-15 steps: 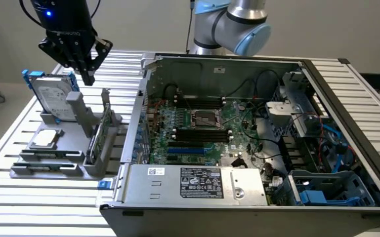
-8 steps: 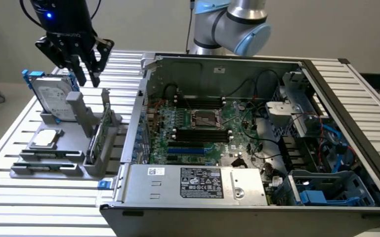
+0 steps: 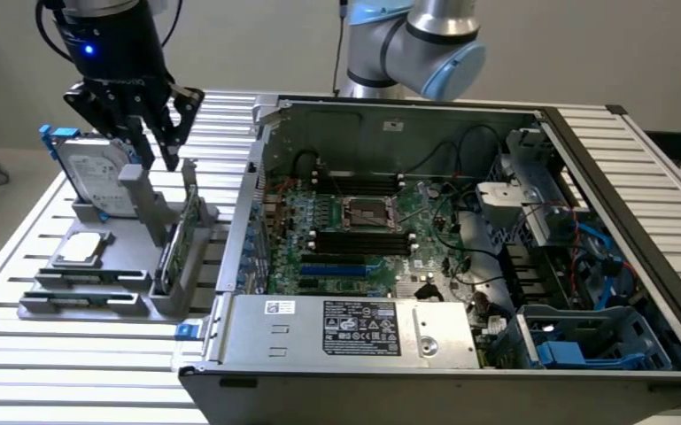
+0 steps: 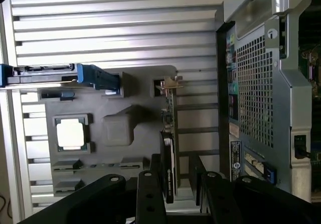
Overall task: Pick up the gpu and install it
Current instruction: 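Pick up the gpu and move the gpu toward the slot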
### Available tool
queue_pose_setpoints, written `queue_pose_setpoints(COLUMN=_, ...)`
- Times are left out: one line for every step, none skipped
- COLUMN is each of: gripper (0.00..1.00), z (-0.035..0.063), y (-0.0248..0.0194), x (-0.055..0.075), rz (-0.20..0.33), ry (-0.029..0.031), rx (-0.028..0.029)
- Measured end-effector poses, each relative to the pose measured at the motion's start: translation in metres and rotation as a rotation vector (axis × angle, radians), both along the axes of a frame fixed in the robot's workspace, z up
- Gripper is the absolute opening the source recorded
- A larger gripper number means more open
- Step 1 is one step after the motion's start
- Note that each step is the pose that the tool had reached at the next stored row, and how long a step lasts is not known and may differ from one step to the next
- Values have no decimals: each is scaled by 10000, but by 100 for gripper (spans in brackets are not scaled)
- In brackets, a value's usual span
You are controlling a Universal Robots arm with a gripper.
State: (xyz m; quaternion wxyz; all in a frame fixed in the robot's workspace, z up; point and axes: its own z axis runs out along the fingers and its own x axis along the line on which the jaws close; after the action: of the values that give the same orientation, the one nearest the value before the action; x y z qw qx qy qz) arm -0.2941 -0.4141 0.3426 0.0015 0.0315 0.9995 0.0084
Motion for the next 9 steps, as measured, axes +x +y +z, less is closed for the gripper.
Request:
queue_pose_setpoints(gripper=36, z=-18, y=-17, x=0, rz=28, ry=9, rx=1)
queue_pose_setpoints(gripper=36, z=-36, y=-34, x=0, rz=58, ry=20, rx=0)
queue_pose_setpoints(gripper=36, z=-54, y=-49, x=0, rz=90, ry=26, rx=0)
queue_pose_setpoints(gripper=36, z=-71, y=-64, x=-1, rz=120, ry=30, rx=1)
queue_pose_setpoints(gripper=36, z=-89, y=-77, x=-1, rz=154, ry=34, rx=0)
queue_pose_setpoints(gripper=36, z=-107, y=-89, x=0, rz=192, ry=35, rx=2)
queue_pose_setpoints(gripper=36, z=-125, y=-99, x=0, rz=232, ry=37, rx=3)
queue_pose_setpoints(gripper=36, z=-143, y=-108, x=-1, rz=276, ry=39, rx=3)
queue_pose_setpoints(gripper=36, z=-161, y=-116, x=-1, rz=325, ry=40, rx=4)
